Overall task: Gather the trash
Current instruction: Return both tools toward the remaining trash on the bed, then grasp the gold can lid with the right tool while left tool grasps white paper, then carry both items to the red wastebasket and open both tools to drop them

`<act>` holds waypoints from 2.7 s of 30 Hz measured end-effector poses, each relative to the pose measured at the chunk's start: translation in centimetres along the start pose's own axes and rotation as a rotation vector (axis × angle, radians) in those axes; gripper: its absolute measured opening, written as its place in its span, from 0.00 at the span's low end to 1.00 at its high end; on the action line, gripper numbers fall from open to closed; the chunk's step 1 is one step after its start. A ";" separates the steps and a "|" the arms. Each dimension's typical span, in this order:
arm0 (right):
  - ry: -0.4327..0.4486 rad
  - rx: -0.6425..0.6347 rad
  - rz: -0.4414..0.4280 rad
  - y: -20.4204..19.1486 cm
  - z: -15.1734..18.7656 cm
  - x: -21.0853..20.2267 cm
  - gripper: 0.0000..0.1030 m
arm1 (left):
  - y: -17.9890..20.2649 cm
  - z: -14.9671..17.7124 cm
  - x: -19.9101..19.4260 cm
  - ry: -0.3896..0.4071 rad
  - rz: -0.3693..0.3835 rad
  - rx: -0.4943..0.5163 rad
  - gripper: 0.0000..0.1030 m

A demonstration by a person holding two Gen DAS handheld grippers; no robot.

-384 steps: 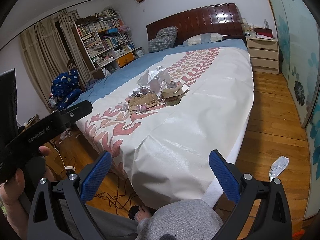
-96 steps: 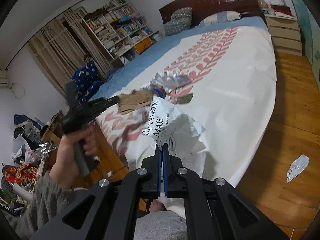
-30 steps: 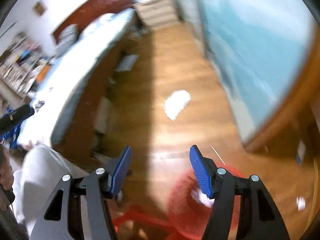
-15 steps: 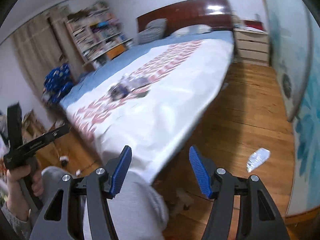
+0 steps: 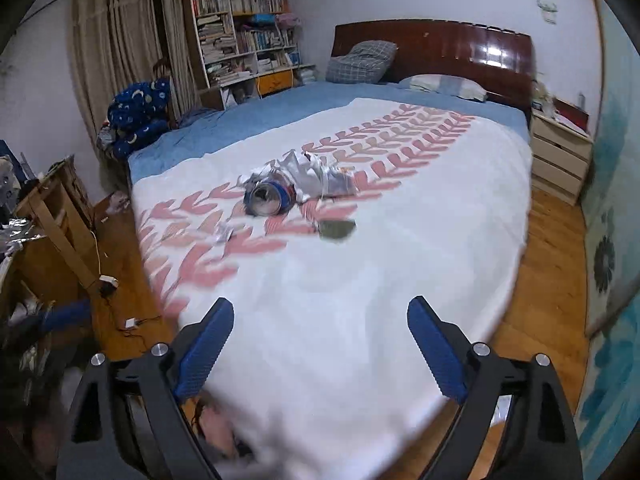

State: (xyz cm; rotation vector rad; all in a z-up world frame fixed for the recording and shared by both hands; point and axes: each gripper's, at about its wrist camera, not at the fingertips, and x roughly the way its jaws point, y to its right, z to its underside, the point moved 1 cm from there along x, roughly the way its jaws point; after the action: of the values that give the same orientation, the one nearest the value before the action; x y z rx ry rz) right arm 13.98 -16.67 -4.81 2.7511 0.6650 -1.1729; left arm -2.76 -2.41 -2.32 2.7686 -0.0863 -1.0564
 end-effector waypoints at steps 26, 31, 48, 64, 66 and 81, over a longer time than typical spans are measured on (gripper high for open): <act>-0.144 0.187 0.025 1.8 -4.5 18.9 0.58 | -3.5 -2.0 2.2 0.005 0.041 -0.105 0.75; -0.078 0.194 -0.038 2.0 -2.3 12.8 0.58 | -5.8 -5.8 6.5 -0.001 -0.022 -0.091 0.79; -0.027 0.331 -0.090 3.3 6.1 1.5 0.59 | -8.2 -9.8 22.6 -0.234 -0.173 -0.015 0.32; 0.156 0.298 -0.076 6.9 2.9 -11.6 0.59 | -0.8 -9.7 7.0 0.036 -0.071 -0.010 0.20; 0.191 0.287 -0.055 8.1 2.4 -14.7 0.59 | 3.2 -10.0 3.5 0.079 -0.002 0.016 0.20; 0.049 0.546 0.444 29.2 26.2 -37.0 0.60 | 36.9 0.1 1.7 -0.200 0.603 0.418 0.21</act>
State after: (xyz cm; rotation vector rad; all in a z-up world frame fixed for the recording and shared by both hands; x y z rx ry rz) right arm -13.98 -62.51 -0.02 3.1080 -0.3180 -1.3237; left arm -1.21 -38.88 3.30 2.6446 -1.2043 -1.2246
